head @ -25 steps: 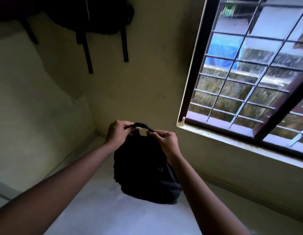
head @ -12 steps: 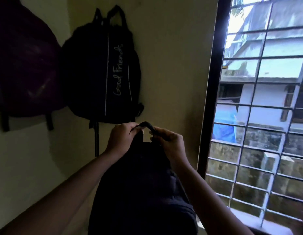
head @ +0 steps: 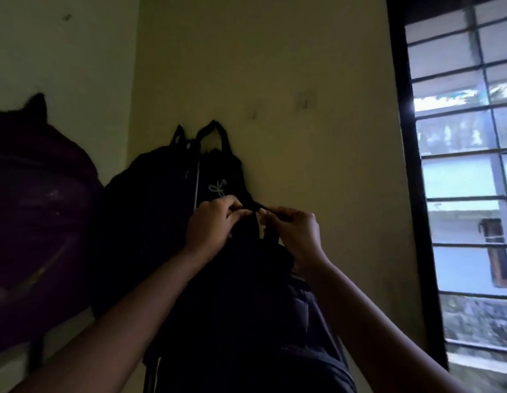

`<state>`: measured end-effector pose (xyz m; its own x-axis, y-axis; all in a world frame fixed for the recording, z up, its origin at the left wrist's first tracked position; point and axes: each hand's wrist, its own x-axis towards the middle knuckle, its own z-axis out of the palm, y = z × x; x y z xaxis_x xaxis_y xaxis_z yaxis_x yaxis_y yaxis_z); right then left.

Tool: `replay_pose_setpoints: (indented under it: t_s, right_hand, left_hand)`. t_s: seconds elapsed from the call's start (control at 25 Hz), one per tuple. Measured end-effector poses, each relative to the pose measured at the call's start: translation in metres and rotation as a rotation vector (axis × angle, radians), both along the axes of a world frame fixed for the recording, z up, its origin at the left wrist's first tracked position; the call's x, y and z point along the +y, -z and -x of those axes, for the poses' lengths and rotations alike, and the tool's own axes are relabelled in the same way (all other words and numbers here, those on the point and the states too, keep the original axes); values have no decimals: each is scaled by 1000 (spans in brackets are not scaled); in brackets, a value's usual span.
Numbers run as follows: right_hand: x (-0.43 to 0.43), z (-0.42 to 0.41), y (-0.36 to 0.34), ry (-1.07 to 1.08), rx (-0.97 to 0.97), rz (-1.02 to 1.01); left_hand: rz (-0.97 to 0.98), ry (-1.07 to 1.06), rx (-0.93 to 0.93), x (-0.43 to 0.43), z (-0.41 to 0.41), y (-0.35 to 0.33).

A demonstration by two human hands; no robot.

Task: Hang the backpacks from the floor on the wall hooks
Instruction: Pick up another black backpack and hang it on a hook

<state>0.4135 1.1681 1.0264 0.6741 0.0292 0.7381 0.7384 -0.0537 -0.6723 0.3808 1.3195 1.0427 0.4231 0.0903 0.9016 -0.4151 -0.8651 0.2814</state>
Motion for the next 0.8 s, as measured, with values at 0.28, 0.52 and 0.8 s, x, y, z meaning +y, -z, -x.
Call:
replay_pose_setpoints:
  t_s: [0.28, 0.52, 0.8]
  right_hand:
    - [52, -108, -113, 33, -176, -49]
    - [66, -173, -187, 231, -399, 16]
    - [72, -197, -251, 459, -553, -58]
  left_hand:
    - [153, 46, -107, 27, -101, -106]
    - [257, 83, -246, 28, -169, -176]
    - [198, 59, -528, 31, -200, -235]
